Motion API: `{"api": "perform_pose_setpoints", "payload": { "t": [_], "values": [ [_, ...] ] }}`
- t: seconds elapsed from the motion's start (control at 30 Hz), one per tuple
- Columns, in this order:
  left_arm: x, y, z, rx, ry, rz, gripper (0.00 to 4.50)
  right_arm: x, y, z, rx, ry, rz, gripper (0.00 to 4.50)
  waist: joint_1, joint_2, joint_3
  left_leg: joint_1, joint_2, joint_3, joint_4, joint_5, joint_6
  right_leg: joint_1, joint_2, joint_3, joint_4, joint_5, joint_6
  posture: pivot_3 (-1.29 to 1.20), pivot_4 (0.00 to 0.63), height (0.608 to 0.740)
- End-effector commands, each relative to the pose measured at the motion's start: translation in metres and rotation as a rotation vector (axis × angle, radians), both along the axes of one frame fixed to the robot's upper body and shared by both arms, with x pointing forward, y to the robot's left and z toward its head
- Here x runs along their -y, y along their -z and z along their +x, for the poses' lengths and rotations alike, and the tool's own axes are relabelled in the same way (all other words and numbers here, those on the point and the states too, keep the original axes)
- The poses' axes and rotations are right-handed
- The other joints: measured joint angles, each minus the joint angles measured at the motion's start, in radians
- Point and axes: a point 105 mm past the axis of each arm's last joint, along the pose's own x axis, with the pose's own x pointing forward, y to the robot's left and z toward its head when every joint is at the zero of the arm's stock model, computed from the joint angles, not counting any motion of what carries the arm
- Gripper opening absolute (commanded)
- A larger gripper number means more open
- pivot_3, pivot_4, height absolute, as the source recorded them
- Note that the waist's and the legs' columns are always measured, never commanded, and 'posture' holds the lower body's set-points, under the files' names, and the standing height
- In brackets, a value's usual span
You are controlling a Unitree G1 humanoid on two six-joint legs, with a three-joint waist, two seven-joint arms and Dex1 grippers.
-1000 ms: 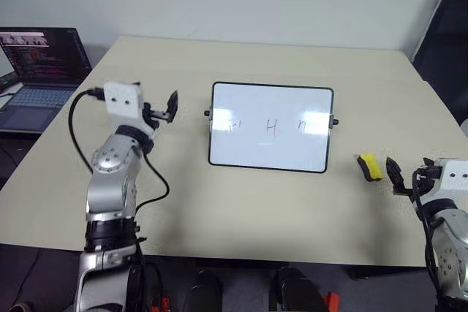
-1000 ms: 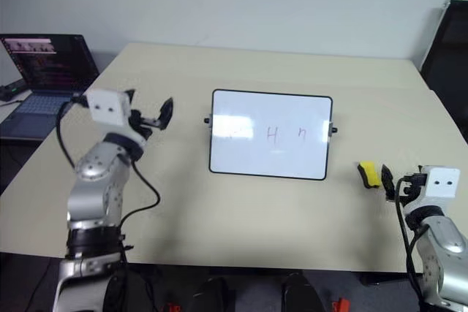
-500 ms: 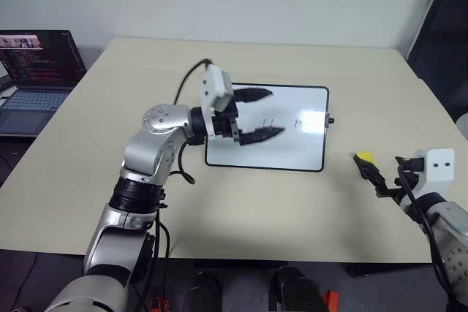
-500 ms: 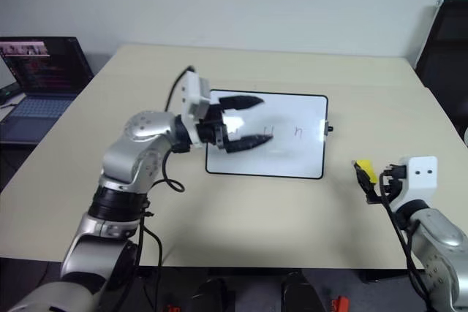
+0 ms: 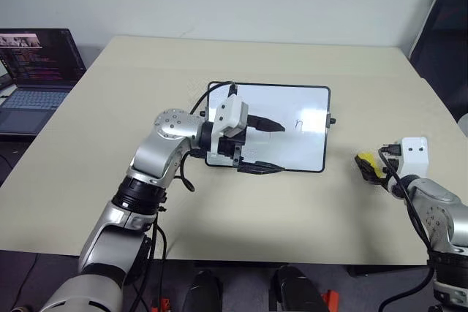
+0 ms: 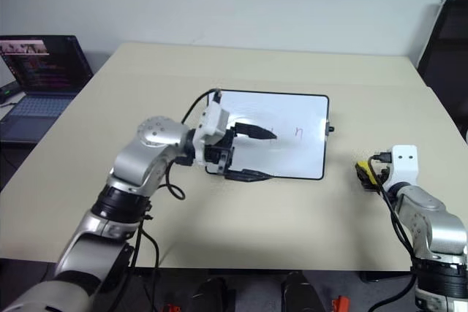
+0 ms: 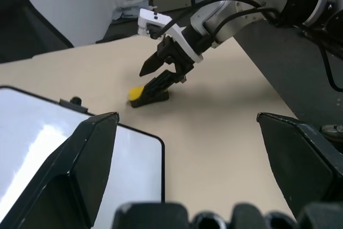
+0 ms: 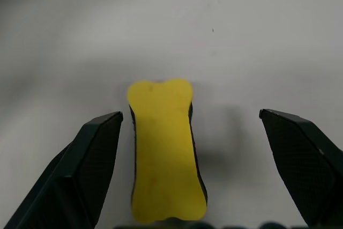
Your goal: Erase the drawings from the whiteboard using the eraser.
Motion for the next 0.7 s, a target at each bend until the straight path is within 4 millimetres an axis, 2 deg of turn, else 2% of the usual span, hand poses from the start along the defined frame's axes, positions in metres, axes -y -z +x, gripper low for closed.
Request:
{"api": "perform_pose_setpoints", "payload": {
  "t": [0.03,0.1,0.2,0.43,0.5,0.57,0.63,0.7],
  "values": [
    [-0.003,-0.011,-0.004,0.057,-0.005,-0.017,4.50,0.004,-0.009,0.004,0.044,-0.007,-0.022,4.48,0.000,0.000,0.000,0.000,0.000,0.000,0.000,0.000,0.000,0.000,0.000,0.000,0.000,0.000,0.000,0.00,0.150,0.740],
    [-0.004,-0.010,-0.003,0.056,-0.016,-0.014,4.50,0.004,-0.008,0.005,0.045,-0.005,-0.022,4.31,0.000,0.000,0.000,0.000,0.000,0.000,0.000,0.000,0.000,0.000,0.000,0.000,0.000,0.000,0.000,0.00,0.150,0.740],
    [-0.008,-0.007,-0.001,0.053,-0.045,-0.010,4.50,0.001,-0.006,0.007,0.047,-0.008,-0.015,3.63,0.000,0.000,0.000,0.000,0.000,0.000,0.001,0.000,0.000,0.000,0.000,0.000,0.000,0.000,0.000,0.00,0.150,0.740],
    [-0.015,-0.001,0.002,0.025,-0.104,-0.008,4.50,-0.006,-0.006,0.008,0.053,-0.030,-0.005,1.19,-0.001,0.000,0.000,0.000,0.000,0.000,0.000,0.000,0.000,0.000,0.000,0.000,0.000,0.000,0.000,0.00,0.150,0.740],
    [-0.022,0.003,0.005,0.011,-0.147,-0.001,4.50,-0.008,-0.010,0.007,0.070,-0.035,-0.006,1.12,-0.003,0.000,0.000,0.000,0.000,0.000,0.000,0.000,0.000,0.000,0.000,0.000,0.000,0.000,0.000,0.00,0.150,0.740],
    [-0.036,0.010,0.013,0.016,-0.263,0.025,4.50,-0.014,-0.021,0.003,0.108,-0.069,-0.026,1.12,-0.007,0.001,0.000,0.000,0.000,0.000,0.000,0.000,0.000,0.000,0.000,0.000,0.001,0.000,0.000,0.00,0.150,0.740],
    [-0.050,0.017,0.023,0.039,-0.402,0.050,4.50,-0.023,-0.032,-0.003,0.149,-0.120,-0.054,1.12,-0.010,0.001,0.001,0.000,0.000,0.000,0.000,0.000,0.000,-0.001,0.000,0.000,0.001,0.000,0.000,0.00,0.150,0.740],
    [-0.059,0.025,0.022,0.021,-0.461,0.070,4.50,-0.038,-0.046,-0.011,0.202,-0.188,-0.079,1.12,-0.011,0.002,0.001,0.000,0.001,0.000,0.000,0.000,0.000,-0.002,0.001,0.000,0.002,0.000,0.000,0.00,0.150,0.740]
  ]
}}
